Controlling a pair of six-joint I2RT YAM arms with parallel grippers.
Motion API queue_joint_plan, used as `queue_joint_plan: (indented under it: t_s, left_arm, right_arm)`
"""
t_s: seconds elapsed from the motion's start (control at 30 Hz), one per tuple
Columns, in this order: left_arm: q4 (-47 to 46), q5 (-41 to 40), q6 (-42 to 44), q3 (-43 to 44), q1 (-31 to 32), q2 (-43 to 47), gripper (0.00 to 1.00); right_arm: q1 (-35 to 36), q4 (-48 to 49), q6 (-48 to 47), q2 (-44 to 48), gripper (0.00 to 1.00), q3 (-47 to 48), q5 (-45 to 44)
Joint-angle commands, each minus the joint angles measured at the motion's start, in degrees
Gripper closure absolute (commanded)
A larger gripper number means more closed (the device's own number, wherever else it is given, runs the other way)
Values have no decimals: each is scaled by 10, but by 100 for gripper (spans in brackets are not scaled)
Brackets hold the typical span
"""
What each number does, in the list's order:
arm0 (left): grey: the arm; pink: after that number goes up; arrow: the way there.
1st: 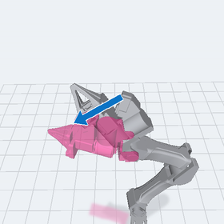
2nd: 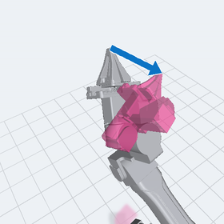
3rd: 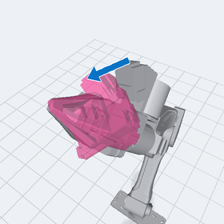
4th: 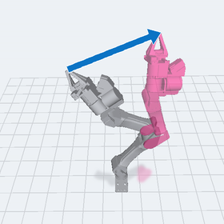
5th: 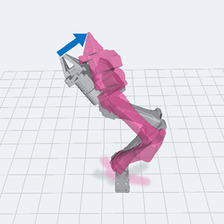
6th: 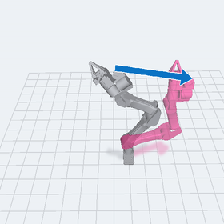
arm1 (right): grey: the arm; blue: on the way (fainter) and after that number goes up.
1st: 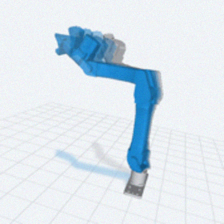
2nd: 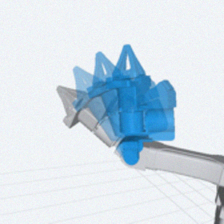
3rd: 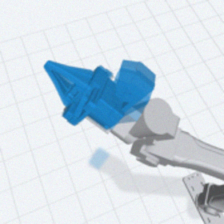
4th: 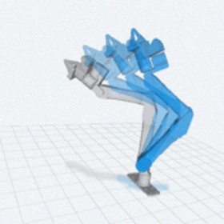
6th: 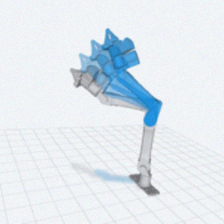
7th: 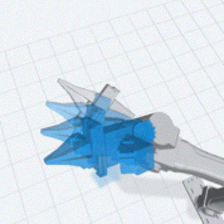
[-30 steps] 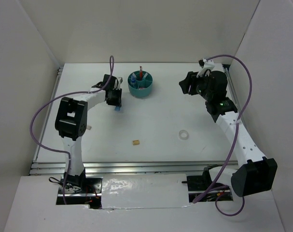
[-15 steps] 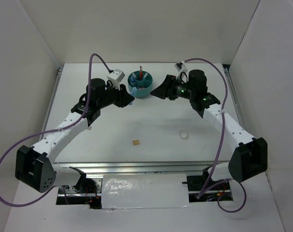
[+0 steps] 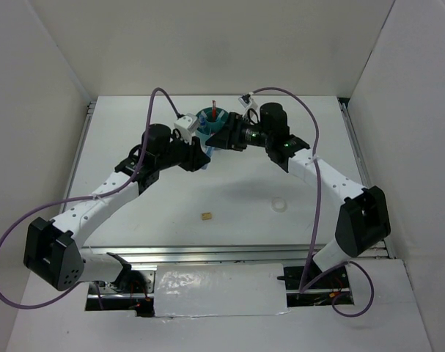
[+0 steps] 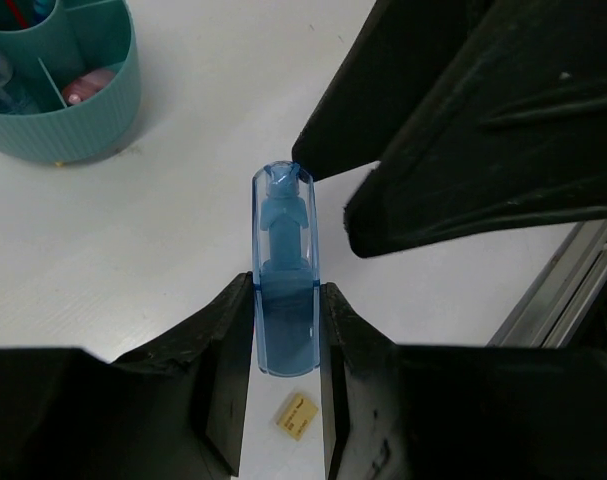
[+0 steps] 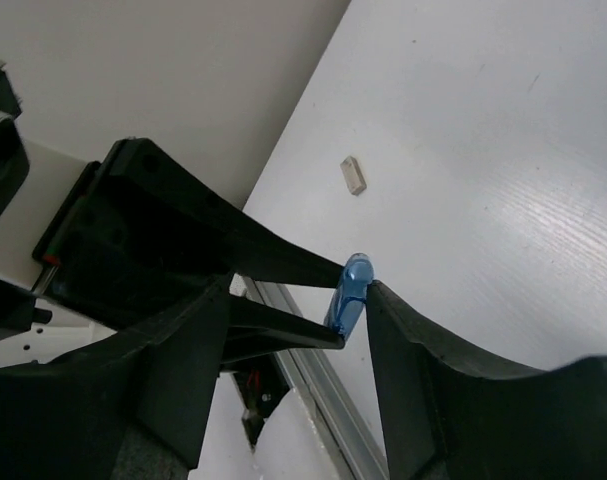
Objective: Sort the stationery into containers
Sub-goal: Pick up the pen from the center of the board.
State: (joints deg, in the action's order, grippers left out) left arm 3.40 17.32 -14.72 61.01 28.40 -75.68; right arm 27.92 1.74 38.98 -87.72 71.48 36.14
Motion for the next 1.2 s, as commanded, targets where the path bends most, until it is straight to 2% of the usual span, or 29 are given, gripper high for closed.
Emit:
queue_joint_plan:
  t_s: [0.0, 0.1, 0.13, 0.17, 0.3, 0.4, 0.53, 0.67, 0.7, 0.73, 0.77, 0.8, 0.83, 0.9, 0.93, 1.0, 1.03, 1.17]
  left_arm:
    - [-5, -5, 15, 22, 11, 11, 100]
    - [0, -11, 22, 26, 24, 15, 100]
    - [2, -15, 23, 27, 25, 16, 100]
    - [2, -17, 23, 29, 27, 16, 100]
    - [4, -23, 24, 36, 27, 16, 100]
    - [5, -23, 24, 38, 27, 15, 100]
    - [2, -30, 24, 42, 27, 14, 100]
    - [3, -43, 26, 51, 25, 11, 99]
    - [3, -44, 26, 53, 24, 9, 98]
    - [6, -41, 26, 56, 21, 8, 86]
    - [15, -37, 28, 64, 17, 7, 76]
    - [22, -37, 28, 68, 14, 4, 64]
    - [30, -42, 26, 72, 11, 4, 37]
    - [45, -84, 10, 74, 0, 8, 4]
    - [46, -96, 7, 72, -7, 10, 1]
    - [43, -111, -2, 62, -33, 15, 1]
    - [39, -114, -7, 60, -45, 17, 1]
    - [15, -118, -29, 41, -106, 19, 1]
  right_arm:
    - [8, 44, 32, -12, 38, 9, 3]
    - [8, 44, 38, -25, 44, 19, 2]
    - [8, 44, 38, -27, 52, 21, 3]
    - [10, 43, 39, -30, 54, 21, 4]
    - [10, 28, 31, -29, 49, 16, -7]
    - [7, 25, 25, -23, 53, 7, -8]
    - [7, 20, 15, -17, 67, -2, -8]
    - [8, 7, 0, -17, 75, -3, -10]
    - [8, 7, -3, -16, 81, -4, -10]
    - [8, 3, -10, -16, 93, -4, -12]
    - [7, -1, -14, -14, 98, 0, -15]
    - [5, -4, -19, -15, 100, 3, -26]
    - [-2, -11, -32, -15, 100, 7, -35]
    - [-14, -25, -49, -17, 100, 25, -66]
    - [-29, -37, -62, -19, 100, 33, -112]
    - [-42, -58, -76, -27, 100, 61, -177]
    - [-49, -60, -87, -29, 100, 71, -260]
    - [-48, -38, -113, -66, 100, 127, -392]
